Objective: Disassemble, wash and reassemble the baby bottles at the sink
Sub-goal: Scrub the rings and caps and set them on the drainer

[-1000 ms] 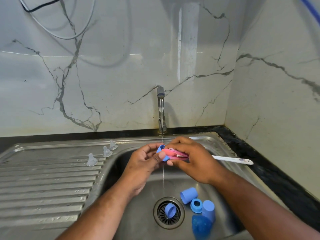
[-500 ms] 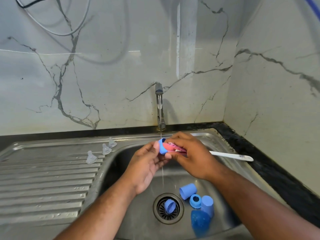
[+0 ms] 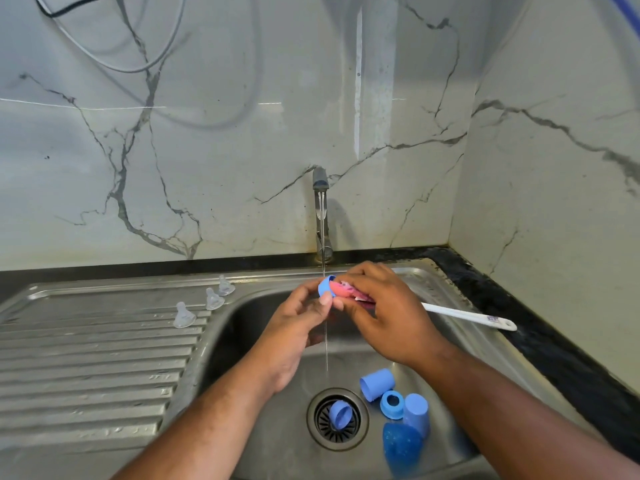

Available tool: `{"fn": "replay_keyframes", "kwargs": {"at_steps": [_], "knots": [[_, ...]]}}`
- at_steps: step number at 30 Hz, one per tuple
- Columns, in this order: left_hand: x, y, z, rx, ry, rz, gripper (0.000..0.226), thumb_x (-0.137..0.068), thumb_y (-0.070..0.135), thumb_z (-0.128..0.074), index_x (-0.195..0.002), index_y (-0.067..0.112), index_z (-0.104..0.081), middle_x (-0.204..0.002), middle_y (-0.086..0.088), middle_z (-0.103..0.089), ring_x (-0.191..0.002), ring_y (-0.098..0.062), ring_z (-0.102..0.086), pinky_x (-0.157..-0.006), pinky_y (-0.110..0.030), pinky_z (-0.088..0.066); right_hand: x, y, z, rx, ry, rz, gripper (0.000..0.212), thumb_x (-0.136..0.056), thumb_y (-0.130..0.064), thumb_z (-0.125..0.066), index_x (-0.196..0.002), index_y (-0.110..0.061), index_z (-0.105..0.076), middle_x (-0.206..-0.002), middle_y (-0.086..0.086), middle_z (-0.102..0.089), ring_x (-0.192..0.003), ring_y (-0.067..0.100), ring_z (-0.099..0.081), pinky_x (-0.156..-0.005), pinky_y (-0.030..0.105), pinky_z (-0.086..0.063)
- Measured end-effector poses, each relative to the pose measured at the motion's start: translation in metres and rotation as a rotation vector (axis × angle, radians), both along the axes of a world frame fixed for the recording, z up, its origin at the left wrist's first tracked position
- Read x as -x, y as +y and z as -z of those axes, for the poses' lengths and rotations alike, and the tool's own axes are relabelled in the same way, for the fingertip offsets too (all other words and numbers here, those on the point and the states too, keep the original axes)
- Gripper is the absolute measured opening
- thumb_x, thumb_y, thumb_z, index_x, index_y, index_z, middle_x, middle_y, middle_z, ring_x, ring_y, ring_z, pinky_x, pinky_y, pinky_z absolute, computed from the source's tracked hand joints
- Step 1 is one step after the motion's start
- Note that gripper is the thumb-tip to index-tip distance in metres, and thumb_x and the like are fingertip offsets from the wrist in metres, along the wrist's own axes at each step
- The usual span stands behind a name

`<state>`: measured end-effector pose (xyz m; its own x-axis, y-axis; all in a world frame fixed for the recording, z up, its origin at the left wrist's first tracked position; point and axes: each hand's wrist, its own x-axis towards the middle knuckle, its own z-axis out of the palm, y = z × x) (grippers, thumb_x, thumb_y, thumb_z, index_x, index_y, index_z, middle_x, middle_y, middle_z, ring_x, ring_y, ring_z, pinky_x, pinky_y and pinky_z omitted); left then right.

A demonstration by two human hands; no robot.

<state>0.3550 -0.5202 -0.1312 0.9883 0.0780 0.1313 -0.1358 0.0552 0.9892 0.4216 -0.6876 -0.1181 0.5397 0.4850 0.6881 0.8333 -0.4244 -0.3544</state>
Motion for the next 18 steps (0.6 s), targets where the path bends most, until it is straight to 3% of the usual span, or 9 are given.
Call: {"fn": "replay_keyframes", "kwargs": {"at_steps": [2,4,7,12,18], "knots": [[0.003,-0.002,-0.004,0.002,0.042,-0.031,0.036,-0.09,0.059,-0.06,-0.099,0.026,-0.072,-0.096,0.005,-0.073,-0.102,-0.011,-0.064,-0.093,-0.043,-0.037,0.0,0.001,-0.001,0.036,0.002,-0.056,0.033,-0.094,-0.041,-0.058,-0.119,-0.022,-0.07,-0.11,-0.013,-0.059,-0.103,0.011,-0.054,-0.084,0.037,-0.05],[0.004,-0.004,-0.008,0.061,0.106,-0.053,0.049,-0.086,0.065,-0.048,-0.096,0.024,-0.072,-0.083,0.001,-0.069,-0.084,-0.01,-0.062,-0.087,-0.04,-0.035,0.0,0.002,-0.002,0.083,-0.02,-0.119,0.033,-0.094,-0.039,-0.058,-0.12,-0.021,-0.07,-0.113,-0.013,-0.059,-0.104,0.013,-0.053,-0.085,0.037,-0.05],[0.005,-0.003,-0.01,0.068,0.209,-0.091,0.056,-0.079,0.074,-0.048,-0.092,0.024,-0.069,-0.072,-0.003,-0.055,-0.069,-0.012,-0.051,-0.072,-0.037,-0.029,-0.002,0.0,-0.002,0.145,-0.093,-0.178,0.024,-0.094,-0.03,-0.068,-0.117,-0.021,-0.071,-0.112,-0.011,-0.059,-0.103,0.014,-0.053,-0.082,0.041,-0.05],[0.002,-0.001,-0.009,0.148,0.485,-0.061,0.06,-0.084,0.08,-0.044,-0.065,0.025,-0.058,-0.055,0.006,-0.041,-0.06,-0.013,-0.05,-0.062,-0.031,-0.029,-0.005,-0.01,-0.006,0.108,-0.27,-0.134,0.023,-0.096,-0.024,-0.068,-0.118,-0.027,-0.074,-0.113,-0.008,-0.061,-0.099,0.015,-0.052,-0.08,0.037,-0.047],[0.001,-0.003,-0.007,0.165,0.544,0.0,0.062,-0.084,0.078,-0.049,-0.059,0.021,-0.057,-0.051,0.005,-0.039,-0.055,-0.014,-0.05,-0.059,-0.028,-0.035,-0.007,0.0,0.001,0.164,-0.439,-0.173,0.022,-0.089,-0.011,-0.076,-0.107,-0.022,-0.077,-0.113,0.0,-0.065,-0.1,0.026,-0.06,-0.08,0.044,-0.047]]}}
